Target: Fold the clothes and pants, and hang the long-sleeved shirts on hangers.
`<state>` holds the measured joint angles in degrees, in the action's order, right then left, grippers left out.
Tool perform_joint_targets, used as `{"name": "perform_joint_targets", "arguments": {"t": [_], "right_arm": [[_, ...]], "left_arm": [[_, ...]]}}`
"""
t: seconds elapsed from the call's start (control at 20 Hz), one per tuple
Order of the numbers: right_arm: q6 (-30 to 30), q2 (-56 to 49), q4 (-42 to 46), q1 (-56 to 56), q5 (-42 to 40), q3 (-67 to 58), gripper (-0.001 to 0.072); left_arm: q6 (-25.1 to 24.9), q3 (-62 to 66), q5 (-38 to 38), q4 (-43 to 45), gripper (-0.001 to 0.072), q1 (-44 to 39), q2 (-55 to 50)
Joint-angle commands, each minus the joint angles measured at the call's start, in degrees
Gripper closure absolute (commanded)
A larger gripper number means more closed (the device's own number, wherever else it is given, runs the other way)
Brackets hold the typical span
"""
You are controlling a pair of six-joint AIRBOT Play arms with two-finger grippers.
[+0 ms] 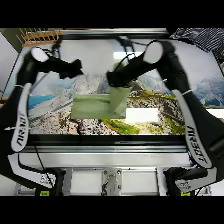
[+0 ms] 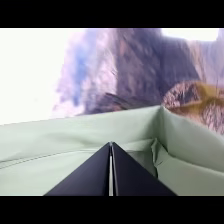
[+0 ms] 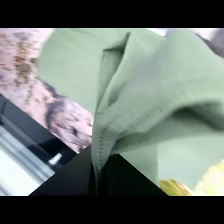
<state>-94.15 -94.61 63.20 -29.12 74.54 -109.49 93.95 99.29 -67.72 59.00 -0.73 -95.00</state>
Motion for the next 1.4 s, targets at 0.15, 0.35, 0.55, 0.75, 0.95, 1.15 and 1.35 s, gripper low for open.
{"name": "perform_joint_targets", "arguments": {"t": [0.15,0.35,0.55,0.75,0.95,1.15,1.35], "right_arm": [[7.72,-16.59,-14.05,-14.29,-28.83,-0.17,0.033],[21.27,-20.26,-23.43,-15.21,-30.47,-2.38,0.0057],[18.62,-15.08,-18.97,-7.43,-20.79,-0.35,0.0142],[12.13,-5.01,-3.63,2.45,-14.4,15.96,0.0197],[8.37,1.33,-3.39,13.22,-14.1,36.06,0.0195],[12.61,-0.74,-16.52,16.33,-19.54,44.46,0.0193],[19.89,-5.92,-32.28,13.6,-24.52,44.57,0.0195]], "left_arm": [[-2.1,0.04,-7.91,-0.07,0.0701,15.41,9.73],[-3.37,-0.04,-8.15,0.0,0.0701,18.75,12.22],[-3.78,-0.17,-8.94,5.51,0.0701,18.45,14.12],[-3.78,-11.76,-3.85,10.29,0.0701,14.36,19.91],[-3.78,-31.58,3.82,9.99,0.0701,7.96,27.19],[-3.74,-44.09,10.56,9.99,0.0701,0.5,31.47],[-3.72,-46.21,10.86,9.99,0.0701,-3.13,31.54]]}}
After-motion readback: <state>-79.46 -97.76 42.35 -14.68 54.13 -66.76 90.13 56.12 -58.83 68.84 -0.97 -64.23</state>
